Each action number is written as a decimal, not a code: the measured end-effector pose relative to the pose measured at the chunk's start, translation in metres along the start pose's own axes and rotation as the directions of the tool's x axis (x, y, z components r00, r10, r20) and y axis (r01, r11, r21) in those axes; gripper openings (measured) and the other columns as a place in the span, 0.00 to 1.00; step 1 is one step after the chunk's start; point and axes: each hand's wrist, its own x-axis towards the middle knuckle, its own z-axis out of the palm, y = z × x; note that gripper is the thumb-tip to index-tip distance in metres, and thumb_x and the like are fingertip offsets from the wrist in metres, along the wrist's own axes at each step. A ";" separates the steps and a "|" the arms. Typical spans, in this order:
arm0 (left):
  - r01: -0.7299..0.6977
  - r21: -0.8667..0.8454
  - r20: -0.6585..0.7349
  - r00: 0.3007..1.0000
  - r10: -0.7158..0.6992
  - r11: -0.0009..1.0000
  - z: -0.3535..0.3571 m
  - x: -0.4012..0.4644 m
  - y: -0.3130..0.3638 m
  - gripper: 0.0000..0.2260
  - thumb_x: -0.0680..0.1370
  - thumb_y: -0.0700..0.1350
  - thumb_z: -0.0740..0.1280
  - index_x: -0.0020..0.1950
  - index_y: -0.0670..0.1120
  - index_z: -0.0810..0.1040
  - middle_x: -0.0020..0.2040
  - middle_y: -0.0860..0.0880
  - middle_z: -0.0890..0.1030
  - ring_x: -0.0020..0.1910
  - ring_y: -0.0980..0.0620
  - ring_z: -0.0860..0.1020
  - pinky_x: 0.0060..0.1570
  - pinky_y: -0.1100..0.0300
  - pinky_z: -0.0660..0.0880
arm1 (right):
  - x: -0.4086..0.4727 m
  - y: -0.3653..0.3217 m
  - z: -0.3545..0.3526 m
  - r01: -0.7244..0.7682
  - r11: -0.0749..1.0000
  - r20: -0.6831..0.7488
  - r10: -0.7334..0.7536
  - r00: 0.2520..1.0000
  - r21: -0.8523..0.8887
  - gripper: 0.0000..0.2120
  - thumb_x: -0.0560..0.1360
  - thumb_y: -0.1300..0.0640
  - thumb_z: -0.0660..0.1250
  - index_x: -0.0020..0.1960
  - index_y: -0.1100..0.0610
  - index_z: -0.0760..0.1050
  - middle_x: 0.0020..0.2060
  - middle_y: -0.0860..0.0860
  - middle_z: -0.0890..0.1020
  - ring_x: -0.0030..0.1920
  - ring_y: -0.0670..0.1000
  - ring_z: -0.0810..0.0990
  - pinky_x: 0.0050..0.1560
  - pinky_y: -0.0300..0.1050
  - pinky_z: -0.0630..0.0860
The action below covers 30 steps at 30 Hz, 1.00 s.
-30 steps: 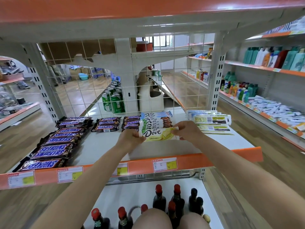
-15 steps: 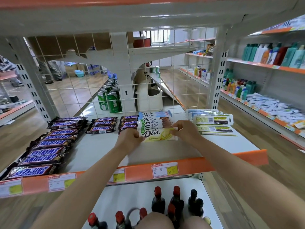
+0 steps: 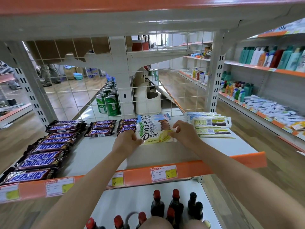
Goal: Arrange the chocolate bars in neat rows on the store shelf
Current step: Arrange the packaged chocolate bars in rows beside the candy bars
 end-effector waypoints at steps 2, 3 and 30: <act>-0.051 0.017 -0.043 0.998 0.052 0.999 -0.002 -0.004 0.003 0.14 0.74 0.49 0.69 0.35 0.48 0.67 0.34 0.52 0.72 0.36 0.50 0.71 0.31 0.59 0.63 | -0.001 0.003 0.000 0.021 0.999 -0.037 -0.022 0.999 -0.025 0.14 0.74 0.52 0.69 0.56 0.59 0.75 0.48 0.54 0.80 0.45 0.51 0.77 0.46 0.41 0.70; -0.090 0.030 -0.074 0.993 0.092 0.995 -0.003 -0.006 0.005 0.13 0.74 0.48 0.68 0.35 0.48 0.67 0.35 0.52 0.72 0.38 0.50 0.71 0.32 0.59 0.63 | -0.001 0.004 -0.001 0.033 0.999 -0.055 -0.035 0.998 -0.040 0.14 0.75 0.52 0.68 0.56 0.59 0.75 0.49 0.55 0.79 0.47 0.52 0.78 0.47 0.42 0.71; -0.514 0.153 0.203 0.852 0.482 0.844 0.074 -0.036 0.165 0.17 0.80 0.48 0.57 0.67 0.43 0.69 0.64 0.45 0.73 0.62 0.46 0.72 0.55 0.56 0.69 | -0.042 0.108 -0.117 -0.077 0.902 0.038 0.103 0.994 -0.426 0.17 0.76 0.51 0.64 0.61 0.59 0.73 0.59 0.55 0.77 0.59 0.55 0.74 0.58 0.52 0.73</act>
